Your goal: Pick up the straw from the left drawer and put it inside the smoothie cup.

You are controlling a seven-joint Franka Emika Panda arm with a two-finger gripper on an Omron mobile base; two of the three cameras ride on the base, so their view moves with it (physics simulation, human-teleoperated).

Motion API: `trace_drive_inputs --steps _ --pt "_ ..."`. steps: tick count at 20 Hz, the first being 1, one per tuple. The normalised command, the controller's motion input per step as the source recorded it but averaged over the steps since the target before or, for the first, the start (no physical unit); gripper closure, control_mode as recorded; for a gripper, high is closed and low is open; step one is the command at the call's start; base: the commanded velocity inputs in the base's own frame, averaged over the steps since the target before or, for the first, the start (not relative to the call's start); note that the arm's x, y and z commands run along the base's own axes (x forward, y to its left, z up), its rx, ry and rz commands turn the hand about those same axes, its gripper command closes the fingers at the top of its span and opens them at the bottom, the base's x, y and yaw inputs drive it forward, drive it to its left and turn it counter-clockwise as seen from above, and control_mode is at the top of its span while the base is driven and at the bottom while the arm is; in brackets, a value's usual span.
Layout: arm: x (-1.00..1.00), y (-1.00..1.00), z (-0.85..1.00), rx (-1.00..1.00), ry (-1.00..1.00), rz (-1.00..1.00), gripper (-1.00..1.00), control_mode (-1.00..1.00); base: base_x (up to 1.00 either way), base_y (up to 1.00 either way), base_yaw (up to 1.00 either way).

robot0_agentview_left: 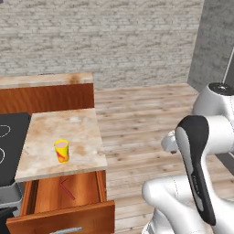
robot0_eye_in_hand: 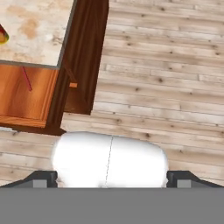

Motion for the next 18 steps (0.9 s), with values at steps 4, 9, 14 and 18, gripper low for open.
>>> trace_drive_inputs --steps 4,9,14,18 --pt "0.01 0.00 0.01 0.00 -0.01 0.00 -1.00 -1.00 0.00 0.00 0.00" --pt "0.54 0.00 0.15 0.00 0.05 0.00 -1.00 -1.00 0.00 0.00 0.00" --pt "0.66 0.00 0.11 0.00 0.15 0.00 -1.00 -1.00 0.00 0.00 0.00" --pt "0.46 0.00 0.00 0.00 0.09 0.00 -1.00 -1.00 0.00 0.00 0.00"
